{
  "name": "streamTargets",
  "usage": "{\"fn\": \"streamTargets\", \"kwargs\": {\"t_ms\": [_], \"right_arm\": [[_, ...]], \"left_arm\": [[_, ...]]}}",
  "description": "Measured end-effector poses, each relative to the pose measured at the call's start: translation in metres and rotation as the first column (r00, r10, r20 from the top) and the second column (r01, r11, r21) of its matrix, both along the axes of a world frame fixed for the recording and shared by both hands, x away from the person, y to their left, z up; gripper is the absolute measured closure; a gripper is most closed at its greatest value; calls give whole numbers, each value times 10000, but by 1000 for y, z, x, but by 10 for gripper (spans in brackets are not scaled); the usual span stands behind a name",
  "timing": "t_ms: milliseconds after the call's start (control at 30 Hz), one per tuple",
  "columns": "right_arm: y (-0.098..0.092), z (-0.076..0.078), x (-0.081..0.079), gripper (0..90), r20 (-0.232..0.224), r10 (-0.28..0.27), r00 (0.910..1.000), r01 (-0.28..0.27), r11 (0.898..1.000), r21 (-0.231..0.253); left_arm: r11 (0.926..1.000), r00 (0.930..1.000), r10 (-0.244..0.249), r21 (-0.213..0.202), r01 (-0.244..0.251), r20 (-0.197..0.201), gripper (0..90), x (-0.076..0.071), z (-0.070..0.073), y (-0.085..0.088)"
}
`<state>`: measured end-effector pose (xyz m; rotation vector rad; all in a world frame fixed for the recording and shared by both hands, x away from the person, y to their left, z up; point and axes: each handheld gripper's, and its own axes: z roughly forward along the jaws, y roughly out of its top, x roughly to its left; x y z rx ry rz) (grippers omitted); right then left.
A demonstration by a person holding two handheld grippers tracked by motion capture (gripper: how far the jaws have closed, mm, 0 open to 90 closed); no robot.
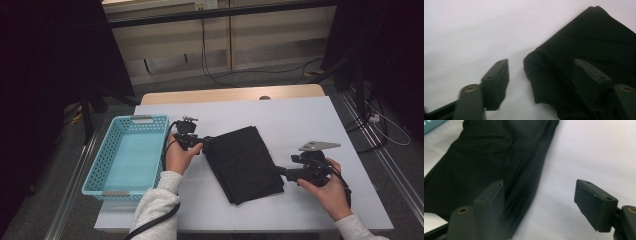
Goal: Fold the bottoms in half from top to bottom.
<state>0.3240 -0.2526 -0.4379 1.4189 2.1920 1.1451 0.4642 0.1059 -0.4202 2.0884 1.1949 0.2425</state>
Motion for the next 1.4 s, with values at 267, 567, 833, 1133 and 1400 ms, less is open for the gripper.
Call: {"fn": "streamTargets", "kwargs": {"t_ms": [267,567,833,1133,1400], "right_arm": [[28,-12,8,250,-227,55,9997,-70,9975,-697],[33,-29,-10,450,301,-401,9987,413,9984,-382],[43,-29,-14,583,300,-521,9982,534,9976,-444],[49,-27,-13,794,100,-116,9999,118,9998,-139],[48,-20,-14,805,164,-5,9999,7,9999,-166]], "left_arm": [[9999,9999,-139,52,140,-57,232,-9,-4,1],[9999,9999,-152,28,153,-57,207,-14,-7,6],[9999,9999,-157,-35,157,-9,174,-12,-1,6],[9998,9996,-83,-173,78,-287,133,-4,-4,-5],[10000,9997,-44,-16,44,-235,94,2,-11,-9]]}}
